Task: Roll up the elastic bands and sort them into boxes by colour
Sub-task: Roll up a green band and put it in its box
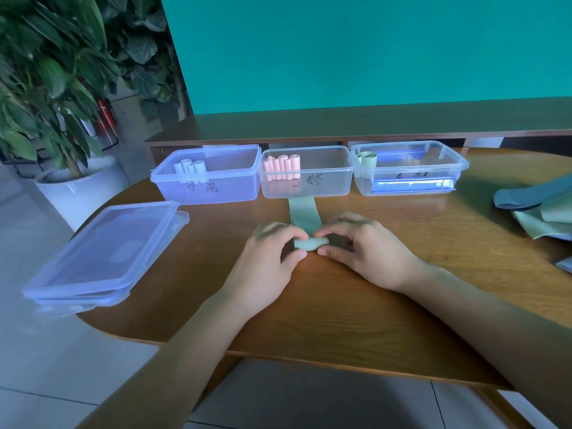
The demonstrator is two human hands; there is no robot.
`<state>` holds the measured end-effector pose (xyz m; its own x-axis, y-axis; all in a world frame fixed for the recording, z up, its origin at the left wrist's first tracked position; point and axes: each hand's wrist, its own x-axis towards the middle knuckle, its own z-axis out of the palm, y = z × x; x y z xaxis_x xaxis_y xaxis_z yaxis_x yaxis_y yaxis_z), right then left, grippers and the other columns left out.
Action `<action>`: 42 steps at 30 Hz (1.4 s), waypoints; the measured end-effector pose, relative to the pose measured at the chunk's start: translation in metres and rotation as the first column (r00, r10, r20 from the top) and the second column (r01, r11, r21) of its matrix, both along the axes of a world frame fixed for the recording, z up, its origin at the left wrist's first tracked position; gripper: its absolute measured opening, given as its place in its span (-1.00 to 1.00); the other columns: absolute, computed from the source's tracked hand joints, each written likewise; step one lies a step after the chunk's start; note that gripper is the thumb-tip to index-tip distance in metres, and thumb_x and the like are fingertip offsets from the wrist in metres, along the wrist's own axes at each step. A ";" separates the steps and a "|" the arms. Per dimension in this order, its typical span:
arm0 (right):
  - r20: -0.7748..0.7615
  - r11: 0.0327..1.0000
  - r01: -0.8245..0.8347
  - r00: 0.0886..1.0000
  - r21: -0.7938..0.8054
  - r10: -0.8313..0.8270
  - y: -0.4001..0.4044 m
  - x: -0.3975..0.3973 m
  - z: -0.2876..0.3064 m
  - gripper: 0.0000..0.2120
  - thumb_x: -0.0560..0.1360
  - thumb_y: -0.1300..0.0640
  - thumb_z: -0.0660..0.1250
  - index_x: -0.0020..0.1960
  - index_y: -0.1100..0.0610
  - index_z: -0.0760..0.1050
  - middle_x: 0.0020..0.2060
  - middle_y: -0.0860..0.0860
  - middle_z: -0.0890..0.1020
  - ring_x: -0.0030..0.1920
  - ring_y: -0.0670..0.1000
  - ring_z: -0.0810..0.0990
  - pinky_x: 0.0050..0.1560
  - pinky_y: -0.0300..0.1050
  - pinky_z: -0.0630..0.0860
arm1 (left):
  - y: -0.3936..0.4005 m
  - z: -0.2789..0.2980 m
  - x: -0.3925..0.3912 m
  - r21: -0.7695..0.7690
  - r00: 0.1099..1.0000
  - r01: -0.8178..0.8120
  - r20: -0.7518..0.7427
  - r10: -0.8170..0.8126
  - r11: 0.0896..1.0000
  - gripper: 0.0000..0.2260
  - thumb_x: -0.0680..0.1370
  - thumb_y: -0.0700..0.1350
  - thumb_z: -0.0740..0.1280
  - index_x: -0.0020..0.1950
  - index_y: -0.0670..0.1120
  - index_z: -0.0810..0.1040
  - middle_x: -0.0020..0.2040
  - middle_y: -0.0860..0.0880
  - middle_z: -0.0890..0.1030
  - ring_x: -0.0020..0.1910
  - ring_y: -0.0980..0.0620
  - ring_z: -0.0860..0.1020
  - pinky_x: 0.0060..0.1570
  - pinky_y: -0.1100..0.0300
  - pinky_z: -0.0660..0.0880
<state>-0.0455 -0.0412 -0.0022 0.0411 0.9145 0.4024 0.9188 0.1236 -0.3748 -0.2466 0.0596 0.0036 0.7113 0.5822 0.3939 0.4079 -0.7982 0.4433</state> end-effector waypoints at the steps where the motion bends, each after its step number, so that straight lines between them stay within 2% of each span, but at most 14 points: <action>1: 0.000 1.000 -0.001 1.000 0.004 0.001 0.000 0.000 0.000 -0.70 0.56 -0.05 0.40 0.28 -0.05 0.59 0.16 -0.14 0.57 0.03 -0.13 0.55 0.00 -0.28 0.47 | 0.000 0.001 0.000 -0.016 1.000 -0.008 0.000 0.008 1.000 -0.79 0.59 -0.01 0.39 0.22 0.13 0.57 0.16 0.19 0.55 0.08 0.22 0.46 0.07 0.34 0.42; 3: 0.004 1.000 -0.004 1.000 0.018 0.004 -0.001 -0.002 0.001 -0.71 0.55 -0.03 0.42 0.26 -0.06 0.60 0.16 -0.14 0.57 -0.04 -0.15 0.54 -0.05 -0.32 0.44 | -0.002 0.003 0.000 -0.053 1.000 -0.023 0.018 0.024 0.998 -0.82 0.57 -0.03 0.41 0.17 0.13 0.59 0.05 0.20 0.53 -0.05 0.24 0.48 -0.08 0.44 0.35; 5: 0.015 0.999 -0.009 1.000 0.032 0.008 -0.003 -0.004 0.001 -0.72 0.54 -0.02 0.44 0.25 -0.06 0.60 0.15 -0.16 0.56 -0.10 -0.14 0.54 -0.08 -0.32 0.45 | -0.005 0.005 -0.001 -0.068 0.999 -0.029 0.035 0.031 0.997 -0.85 0.57 -0.05 0.42 0.13 0.12 0.60 -0.02 0.22 0.51 -0.09 0.29 0.48 -0.14 0.45 0.34; 8: 0.008 0.999 -0.015 1.000 0.049 0.015 -0.011 -0.008 0.001 -0.73 0.53 -0.02 0.46 0.22 -0.06 0.61 0.14 -0.18 0.56 -0.16 -0.11 0.56 -0.13 -0.33 0.46 | -0.011 0.007 -0.005 -0.076 0.999 -0.028 0.017 0.029 0.997 -0.81 0.57 -0.04 0.42 0.18 0.12 0.57 0.00 0.22 0.48 -0.08 0.28 0.48 -0.14 0.49 0.33; 11: -0.010 0.998 -0.017 1.000 0.058 0.017 -0.023 -0.014 0.001 -0.74 0.51 -0.02 0.48 0.20 -0.06 0.62 0.12 -0.19 0.57 -0.19 -0.20 0.53 -0.17 -0.43 0.40 | -0.019 0.007 -0.013 -0.065 1.000 -0.018 0.004 0.018 0.998 -0.75 0.58 -0.03 0.41 0.24 0.12 0.55 0.05 0.22 0.47 -0.03 0.32 0.46 -0.12 0.53 0.34; 14: -0.047 0.997 -0.036 0.998 0.069 0.039 -0.035 -0.021 0.002 -0.73 0.50 -0.06 0.48 0.18 -0.06 0.63 0.09 -0.22 0.57 -0.10 -0.21 0.56 -0.12 -0.36 0.48 | -0.028 0.006 -0.022 -0.018 1.000 0.016 -0.004 -0.016 1.000 -0.72 0.58 -0.05 0.40 0.29 0.09 0.56 0.16 0.19 0.51 -0.01 0.29 0.46 0.01 0.52 0.37; 17: -0.083 0.999 -0.019 0.996 0.046 0.023 -0.042 -0.024 0.003 -0.57 0.44 -0.27 0.43 0.21 -0.07 0.60 0.09 -0.23 0.56 0.03 -0.11 0.59 0.04 -0.11 0.58 | -0.034 0.005 -0.028 0.011 0.999 0.041 0.006 -0.041 0.999 -0.71 0.58 -0.07 0.41 0.31 0.06 0.59 0.20 0.17 0.50 0.08 0.20 0.48 0.17 0.31 0.48; 19: -0.101 1.000 0.018 0.995 0.015 -0.016 -0.044 -0.026 0.004 -0.44 0.41 -0.40 0.36 0.23 -0.05 0.58 0.11 -0.22 0.56 0.11 -0.14 0.57 0.13 -0.10 0.56 | -0.036 0.006 -0.030 0.010 1.000 0.030 -0.007 -0.030 0.999 -0.72 0.59 -0.08 0.40 0.30 0.06 0.60 0.20 0.16 0.49 0.13 0.17 0.49 0.21 0.27 0.48; 21: -0.092 0.999 0.038 0.995 -0.009 -0.038 -0.045 -0.028 0.005 -0.39 0.45 -0.47 0.25 0.24 -0.04 0.58 0.14 -0.19 0.58 0.15 -0.17 0.54 0.17 -0.11 0.55 | -0.038 0.005 -0.032 0.015 0.999 0.023 -0.026 -0.023 1.000 -0.72 0.60 -0.07 0.38 0.30 0.06 0.60 0.21 0.16 0.49 0.17 0.16 0.48 0.23 0.33 0.45; 24: -0.051 0.999 0.014 0.999 -0.044 -0.016 -0.043 -0.029 0.006 -0.46 0.56 -0.41 0.14 0.19 -0.03 0.62 0.10 -0.18 0.62 0.15 -0.18 0.53 0.22 -0.09 0.51 | -0.040 0.005 -0.034 0.033 0.999 0.014 -0.029 -0.013 0.999 -0.74 0.60 -0.07 0.37 0.30 0.03 0.61 0.20 0.15 0.49 0.17 0.18 0.47 0.17 0.46 0.33; 30: -0.002 0.999 -0.035 0.999 -0.041 0.035 -0.044 -0.030 0.008 -0.51 0.68 -0.26 0.04 0.12 0.00 0.63 0.07 -0.17 0.62 0.13 -0.19 0.53 0.24 -0.12 0.46 | -0.041 0.005 -0.035 0.003 1.000 0.022 0.018 -0.023 1.000 -0.76 0.58 -0.12 0.41 0.23 0.06 0.65 0.12 0.20 0.48 0.08 0.23 0.46 0.07 0.56 0.30; 34: 0.007 0.993 -0.056 0.998 -0.102 0.057 -0.043 -0.030 0.008 -0.47 0.69 -0.25 -0.03 0.23 -0.03 0.62 0.22 -0.17 0.59 0.25 -0.21 0.50 0.34 -0.11 0.42 | -0.040 0.003 -0.036 -0.003 0.998 0.017 0.068 -0.017 1.000 -0.76 0.54 -0.15 0.45 0.18 0.07 0.67 0.12 0.21 0.49 0.04 0.23 0.47 0.14 0.42 0.43; 38: 0.045 0.978 -0.001 0.999 -0.207 0.011 -0.043 -0.030 0.008 -0.42 0.63 -0.35 -0.12 0.38 -0.17 0.52 0.45 -0.22 0.41 0.47 -0.20 0.29 0.51 0.03 0.22 | -0.040 0.003 -0.038 0.027 0.998 0.020 0.059 -0.022 0.999 -0.77 0.55 -0.16 0.45 0.18 0.06 0.65 0.17 0.19 0.56 0.11 0.22 0.51 0.20 0.33 0.47; 42: 0.098 0.962 -0.016 0.994 -0.273 0.044 -0.042 -0.034 0.012 -0.46 0.64 -0.32 -0.15 0.47 -0.25 0.39 0.49 -0.26 0.35 0.50 -0.24 0.18 0.51 -0.05 0.11 | -0.038 0.003 -0.040 0.009 0.999 0.021 0.048 -0.021 1.000 -0.77 0.56 -0.11 0.43 0.21 0.07 0.65 0.17 0.18 0.62 0.15 0.23 0.52 0.23 0.31 0.45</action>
<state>-0.0796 -0.0836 0.0096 -0.0160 0.9901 0.1397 0.9513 0.0581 -0.3028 -0.2863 0.0212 0.0066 0.7034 0.5638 0.4328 0.3689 -0.8101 0.4557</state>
